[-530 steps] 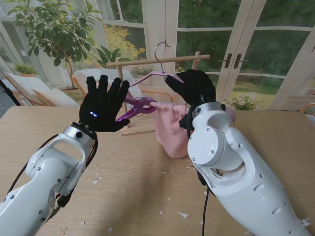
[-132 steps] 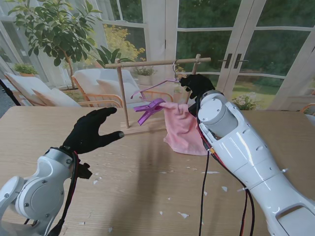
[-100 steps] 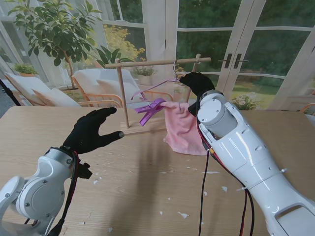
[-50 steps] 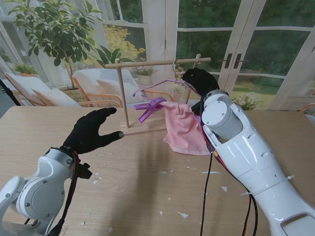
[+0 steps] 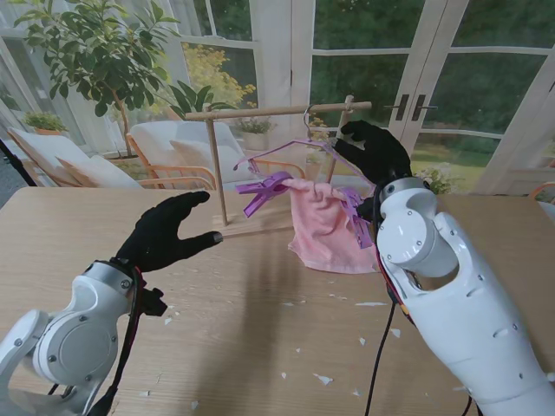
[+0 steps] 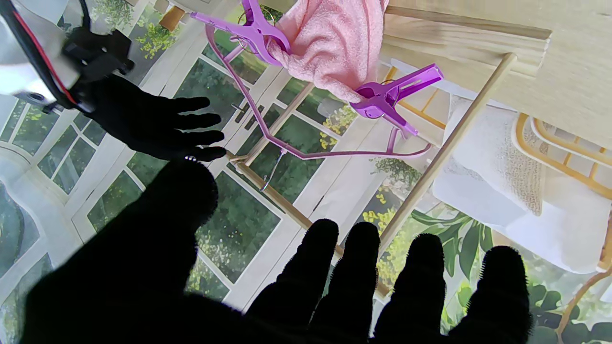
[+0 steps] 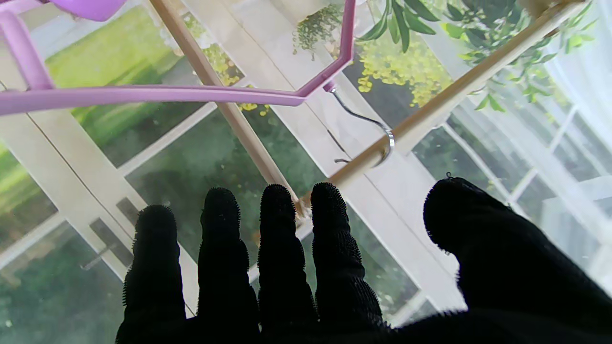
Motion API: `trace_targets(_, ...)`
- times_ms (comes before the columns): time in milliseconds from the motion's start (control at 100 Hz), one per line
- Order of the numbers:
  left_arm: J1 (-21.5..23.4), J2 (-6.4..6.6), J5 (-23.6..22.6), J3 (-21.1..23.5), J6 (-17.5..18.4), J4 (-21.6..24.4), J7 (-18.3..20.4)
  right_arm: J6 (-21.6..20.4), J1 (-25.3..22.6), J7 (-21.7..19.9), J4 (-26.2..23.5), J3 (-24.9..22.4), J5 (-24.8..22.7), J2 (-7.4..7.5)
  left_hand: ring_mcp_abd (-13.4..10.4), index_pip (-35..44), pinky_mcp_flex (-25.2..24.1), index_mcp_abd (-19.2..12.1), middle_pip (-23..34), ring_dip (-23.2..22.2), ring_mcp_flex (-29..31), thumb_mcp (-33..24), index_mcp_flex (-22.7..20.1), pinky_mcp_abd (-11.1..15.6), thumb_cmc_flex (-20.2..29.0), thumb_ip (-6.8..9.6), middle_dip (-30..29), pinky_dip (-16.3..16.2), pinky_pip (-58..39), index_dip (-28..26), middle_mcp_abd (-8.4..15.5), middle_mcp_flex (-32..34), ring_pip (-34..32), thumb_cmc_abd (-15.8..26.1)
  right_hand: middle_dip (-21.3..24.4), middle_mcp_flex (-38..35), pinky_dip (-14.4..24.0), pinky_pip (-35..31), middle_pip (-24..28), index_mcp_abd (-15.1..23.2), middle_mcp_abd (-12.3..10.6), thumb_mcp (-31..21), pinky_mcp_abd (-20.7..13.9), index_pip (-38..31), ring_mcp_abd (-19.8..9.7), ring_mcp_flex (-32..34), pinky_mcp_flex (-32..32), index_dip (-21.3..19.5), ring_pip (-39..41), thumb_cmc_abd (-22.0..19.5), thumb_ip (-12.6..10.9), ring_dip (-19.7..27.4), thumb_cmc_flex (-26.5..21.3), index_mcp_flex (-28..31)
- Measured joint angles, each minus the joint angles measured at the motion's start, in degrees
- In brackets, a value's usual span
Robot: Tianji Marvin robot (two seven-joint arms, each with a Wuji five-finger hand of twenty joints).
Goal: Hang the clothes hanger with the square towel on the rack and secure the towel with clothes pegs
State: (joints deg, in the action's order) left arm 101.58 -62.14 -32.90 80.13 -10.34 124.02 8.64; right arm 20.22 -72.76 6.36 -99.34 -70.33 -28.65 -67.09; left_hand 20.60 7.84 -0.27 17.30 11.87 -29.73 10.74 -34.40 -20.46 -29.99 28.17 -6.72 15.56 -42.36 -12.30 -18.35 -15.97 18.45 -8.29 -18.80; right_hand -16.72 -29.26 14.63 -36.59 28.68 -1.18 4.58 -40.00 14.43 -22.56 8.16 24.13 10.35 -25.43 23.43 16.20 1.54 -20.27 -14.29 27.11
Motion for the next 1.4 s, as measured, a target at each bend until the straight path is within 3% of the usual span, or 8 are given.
trace_targets(110, -0.04, -0.05, 1.28, -0.57, -1.06, 0.0, -0.26, -4.12, -5.09, 0.46, -4.16, -1.49, -4.92, 0.73, 0.0, 0.0, -0.01, 0.0, -0.03, 0.04, -0.01, 0.04, 0.0, 0.01, 0.03, 0.03, -0.01, 0.0, 0.02, 0.02, 0.0, 0.0, 0.02, 0.07, -0.01, 1.59, 0.0, 1.1, 0.23, -0.22, -0.01, -0.02, 0.0, 0.8, 0.0, -0.73, -0.06, 0.0, -0.18, 0.03, 0.0, 0.0, -1.14, -0.02)
trace_targets(270, 0.47, -0.33, 3.77, -1.52, -2.65, 0.25, -1.71, -8.62, -11.66, 1.52, -8.31, -2.59, -3.58, 1.29, 0.0, 0.0, -0.36, 0.0, -0.12, 0.08, -0.86, 0.57, 0.0, 0.22, 0.72, 0.67, -0.05, 0.01, 0.06, 0.05, 0.0, -0.52, 0.74, 0.61, 0.49, 4.78, 0.0, 3.84, -0.56, -0.34, -0.06, -0.92, 0.0, 2.42, -0.44, -4.29, -1.9, 1.31, -2.27, 0.03, 0.0, 0.87, -3.41, -1.45)
trace_targets(540, 3.24, -1.19, 6.84, -4.24, -5.1, 1.27, -6.48, -16.26, -19.3, 7.23, -9.98, -0.22, -6.38, 1.51, -0.65, -0.92, -1.95, 0.0, -1.32, 0.82, -2.33, 1.17, 0.0, 1.33, 0.75, 0.73, -0.74, 0.06, 0.77, 0.68, 0.0, -2.34, 2.44, 1.12, 1.37, 7.77, 0.0, 7.76, -2.13, 6.21, -3.54, -2.29, -1.4, 3.03, -1.85, -7.72, -3.39, 2.18, -3.86, 0.1, 0.0, 3.04, -4.11, -4.22)
trace_targets(840, 4.34, -4.05, 17.94, -6.8, -6.76, -0.87, -15.28, -21.87, -22.97, 5.51, -8.89, 3.44, -3.36, 1.41, -2.23, -1.54, -6.08, 0.0, -1.52, 0.96, -6.07, -0.16, 0.96, 4.48, 2.27, 1.85, -1.45, 0.3, 1.85, 1.61, -0.02, -5.79, 3.8, 2.35, 1.94, 12.95, 0.1, 12.05, -2.79, 12.25, -9.5, 2.5, -4.52, 7.03, -4.83, -12.52, -6.41, 2.83, -6.49, -1.37, 0.0, 5.17, -4.01, -8.46)
trace_targets(960, 5.02, -4.62, 24.19, -7.02, -5.98, -1.66, -15.69, -24.58, -23.46, 5.47, -7.33, 4.55, 1.88, 1.42, -3.64, -1.58, -5.96, -0.37, -1.55, 2.24, -8.29, -0.18, 2.64, 6.14, 2.29, 1.85, -2.34, 5.26, 4.59, 2.28, -0.01, -7.14, 4.28, 3.45, 2.5, 13.58, 0.1, 13.45, -3.61, 13.47, -11.61, 4.35, -5.94, 8.93, -6.23, -13.87, -8.32, 2.83, -7.45, -2.09, 0.0, 5.94, -4.01, -8.53)
trace_targets(1060, 5.53, -5.14, 29.38, -7.24, -5.5, -2.23, -16.51, -26.99, -23.45, 7.69, -5.07, 5.6, 3.03, 1.11, -4.34, -1.24, -5.91, -5.4, -2.38, 4.42, -8.35, 0.96, 2.49, 6.82, 2.87, 1.85, -3.0, 8.74, 5.87, 2.6, 1.13, -7.72, 4.86, 4.26, 2.81, 14.05, 0.11, 14.49, -4.21, 14.78, -13.0, 5.16, -6.5, 10.98, -6.89, -14.34, -9.04, 2.83, -8.04, -2.12, 0.0, 6.44, -4.12, -8.57)
trace_targets(1320, 6.31, -5.36, 30.11, -8.03, -4.29, -2.97, -16.77, -28.85, -23.19, 5.71, -2.66, 6.29, 5.77, 0.79, -5.14, 1.03, -5.82, -7.14, -3.64, 7.12, -8.37, 1.68, 4.5, 7.4, 3.56, 1.85, -3.44, 11.8, 6.59, 2.61, 1.38, -8.34, 5.19, 4.48, 3.16, 15.9, 0.12, 15.37, -5.03, 15.47, -13.73, 2.69, -7.26, 16.47, -7.73, -15.31, -10.42, 1.16, -10.31, -2.81, -0.02, 7.67, -5.97, -9.12)
trace_targets(1400, 6.48, -5.44, 30.46, -8.7, -3.14, -3.28, -17.36, -30.27, -22.61, 6.99, -1.73, 6.65, 4.25, 0.74, -5.51, 1.83, -5.82, -7.14, -3.64, 7.14, -8.37, 1.68, 4.57, 7.42, 3.66, 1.85, -3.44, 11.85, 6.59, 2.61, 2.42, -8.34, 5.19, 4.48, 3.16, 16.07, 0.12, 15.38, -5.03, 15.5, -13.73, -0.89, -7.26, 17.69, -7.76, -15.31, -10.42, 0.23, -10.4, -2.79, -1.94, 7.68, -6.0, -9.12)
